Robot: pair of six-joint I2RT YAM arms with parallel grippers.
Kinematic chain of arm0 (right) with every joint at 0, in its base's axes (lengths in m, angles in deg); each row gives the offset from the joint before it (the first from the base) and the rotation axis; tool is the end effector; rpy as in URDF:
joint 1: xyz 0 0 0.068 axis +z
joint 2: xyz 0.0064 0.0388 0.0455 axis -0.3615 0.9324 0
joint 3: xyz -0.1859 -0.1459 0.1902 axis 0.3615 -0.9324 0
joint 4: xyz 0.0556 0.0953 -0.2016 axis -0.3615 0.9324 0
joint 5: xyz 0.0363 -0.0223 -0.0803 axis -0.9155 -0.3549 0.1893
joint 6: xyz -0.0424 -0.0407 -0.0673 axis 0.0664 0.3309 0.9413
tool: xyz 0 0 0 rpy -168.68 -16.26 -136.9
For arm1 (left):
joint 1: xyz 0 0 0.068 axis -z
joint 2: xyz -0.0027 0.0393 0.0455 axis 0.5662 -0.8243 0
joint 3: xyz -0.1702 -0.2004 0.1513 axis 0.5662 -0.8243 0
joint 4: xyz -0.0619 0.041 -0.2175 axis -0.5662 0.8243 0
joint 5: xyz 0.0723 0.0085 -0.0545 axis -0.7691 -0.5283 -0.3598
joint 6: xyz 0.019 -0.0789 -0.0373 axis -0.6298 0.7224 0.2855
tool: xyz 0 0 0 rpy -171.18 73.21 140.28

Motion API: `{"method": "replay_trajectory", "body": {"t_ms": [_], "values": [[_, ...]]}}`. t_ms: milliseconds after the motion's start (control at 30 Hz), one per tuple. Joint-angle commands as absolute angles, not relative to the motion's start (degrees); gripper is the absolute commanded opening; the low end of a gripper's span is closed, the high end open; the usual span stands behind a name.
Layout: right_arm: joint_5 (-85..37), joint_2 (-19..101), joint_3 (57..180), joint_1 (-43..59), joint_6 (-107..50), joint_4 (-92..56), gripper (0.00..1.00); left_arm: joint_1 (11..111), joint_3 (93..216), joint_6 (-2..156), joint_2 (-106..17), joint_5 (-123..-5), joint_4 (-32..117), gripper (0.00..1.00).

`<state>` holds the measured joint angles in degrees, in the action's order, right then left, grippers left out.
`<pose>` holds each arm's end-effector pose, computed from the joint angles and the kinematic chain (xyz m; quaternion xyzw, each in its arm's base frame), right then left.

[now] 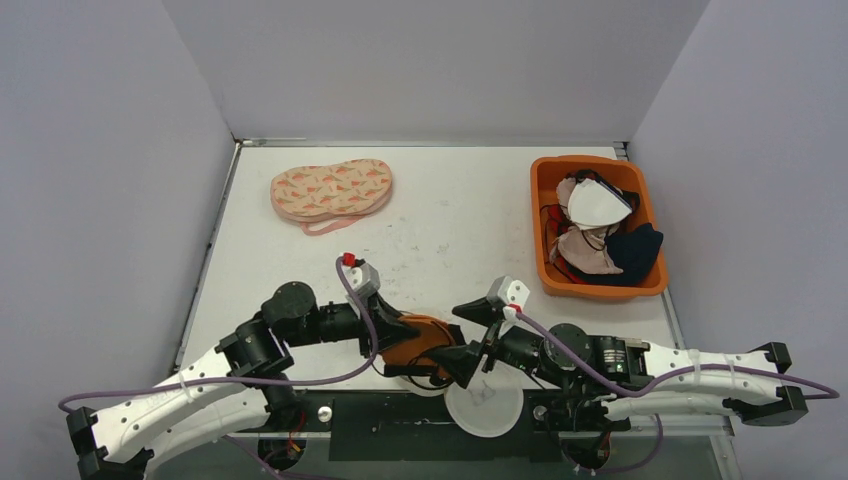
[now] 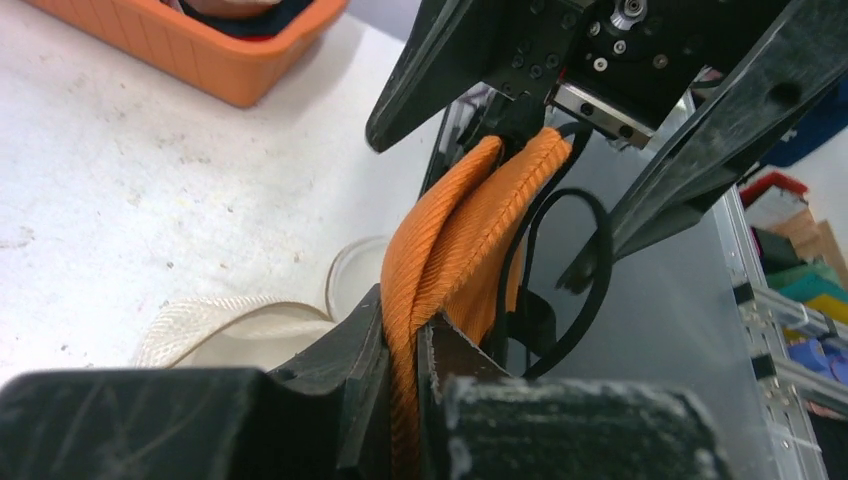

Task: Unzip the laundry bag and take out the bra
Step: Pick up the bra from the laundry bag.

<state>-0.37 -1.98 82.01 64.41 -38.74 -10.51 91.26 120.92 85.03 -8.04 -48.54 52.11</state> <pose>0.0334 0.1444 0.3437 -0.3397 0.6620 0.4486 0.4951 0.0536 -0.1401 0.3369 0.3622 0.6585 -0.5186 0.4077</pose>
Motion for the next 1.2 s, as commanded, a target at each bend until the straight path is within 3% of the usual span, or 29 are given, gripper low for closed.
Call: {"method": "replay_trajectory", "body": {"t_ms": [0,67,367,600,967,1100,1167], "values": [[0.09,-4.29,85.82,64.68,-44.04,-15.61,0.95,91.04,114.67,92.22,-2.02,-54.89,34.7,0.0],[-0.48,-5.5,85.98,64.68,-45.31,-16.94,0.9,91.0,111.8,94.93,0.78,-59.82,29.18,0.0],[1.57,-10.72,79.55,64.71,-51.1,-27.27,0.9,90.87,105.74,111.18,4.47,-73.42,14.9,0.0],[1.32,-5.79,79.09,64.6,-56.56,-34.38,0.9,90.83,105.45,117.99,1.55,-72.18,7.95,0.0],[5.73,-0.21,82.45,64.6,-56.73,-33.37,0.9,90.83,105.79,120.4,1.13,-70.85,5.86,0.0],[4.74,2.26,84.14,64.52,-56.04,-33.47,1.0,90.89,106.18,120.45,0.05,-70.38,5.97,0.0],[3.72,3.45,84.69,64.5,-55.67,-34.6,0.9,90.84,106.1,120.49,-0.41,-70.34,5.91,0.0]]}}
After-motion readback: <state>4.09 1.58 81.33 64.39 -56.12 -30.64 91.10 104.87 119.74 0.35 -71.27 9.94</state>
